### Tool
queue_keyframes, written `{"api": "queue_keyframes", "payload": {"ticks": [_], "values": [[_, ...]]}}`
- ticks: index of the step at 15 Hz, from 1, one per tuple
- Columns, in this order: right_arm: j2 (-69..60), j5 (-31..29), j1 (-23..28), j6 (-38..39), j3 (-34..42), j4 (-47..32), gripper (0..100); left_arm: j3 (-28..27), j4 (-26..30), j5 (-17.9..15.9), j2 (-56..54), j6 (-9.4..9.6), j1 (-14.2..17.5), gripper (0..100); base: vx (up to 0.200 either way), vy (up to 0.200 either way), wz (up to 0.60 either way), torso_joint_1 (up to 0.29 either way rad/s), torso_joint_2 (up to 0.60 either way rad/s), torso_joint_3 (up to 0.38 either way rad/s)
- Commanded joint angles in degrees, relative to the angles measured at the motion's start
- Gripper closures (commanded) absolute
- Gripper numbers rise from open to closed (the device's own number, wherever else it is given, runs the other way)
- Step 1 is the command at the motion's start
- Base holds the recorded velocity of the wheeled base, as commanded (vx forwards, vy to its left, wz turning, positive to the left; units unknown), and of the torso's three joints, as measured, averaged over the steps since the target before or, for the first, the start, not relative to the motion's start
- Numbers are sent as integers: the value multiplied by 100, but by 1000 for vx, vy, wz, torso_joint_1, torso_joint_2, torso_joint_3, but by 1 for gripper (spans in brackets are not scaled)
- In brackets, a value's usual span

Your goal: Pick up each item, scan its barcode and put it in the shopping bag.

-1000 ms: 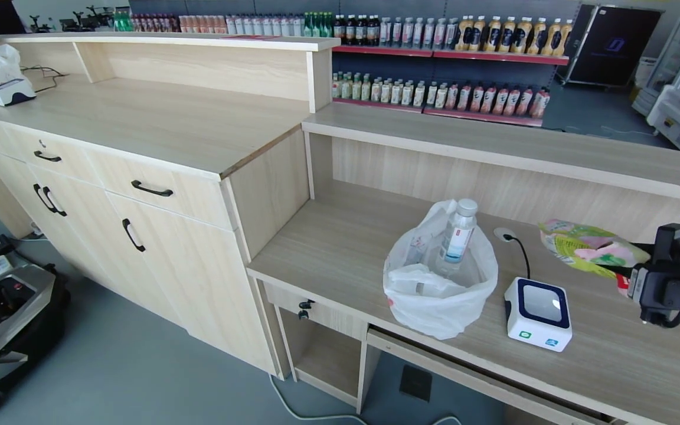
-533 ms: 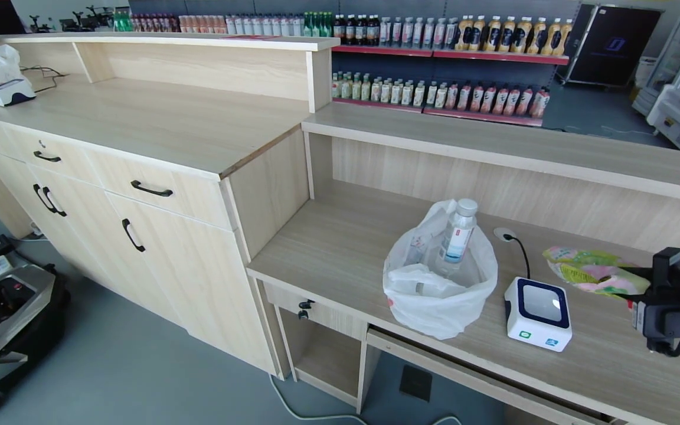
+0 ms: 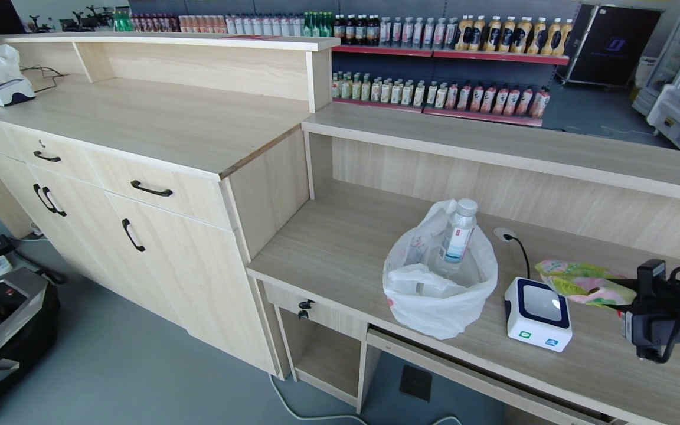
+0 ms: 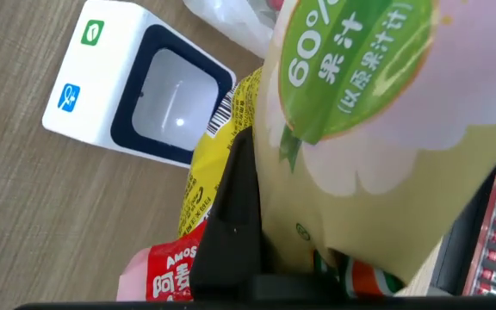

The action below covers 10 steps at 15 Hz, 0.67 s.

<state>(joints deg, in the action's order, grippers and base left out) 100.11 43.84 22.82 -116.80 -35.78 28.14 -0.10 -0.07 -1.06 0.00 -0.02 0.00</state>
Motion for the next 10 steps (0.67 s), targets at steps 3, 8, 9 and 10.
{"api": "queue_keyframes", "payload": {"ticks": [3,8,9,10], "values": [[97,-103,3,-317,-26,-1,100,1,-1,1,0,2,0,0,0,0,0,0,0,0],[299,-95,-102,-625,-113,8,100,1,-1,1,0,2,0,0,0,0,0,0,0,0],[316,-103,-120,-616,-131,8,100,1,-1,1,0,2,0,0,0,0,0,0,0,0],[448,-103,-146,-616,-228,16,100,1,-1,1,0,2,0,0,0,0,0,0,0,0]]}}
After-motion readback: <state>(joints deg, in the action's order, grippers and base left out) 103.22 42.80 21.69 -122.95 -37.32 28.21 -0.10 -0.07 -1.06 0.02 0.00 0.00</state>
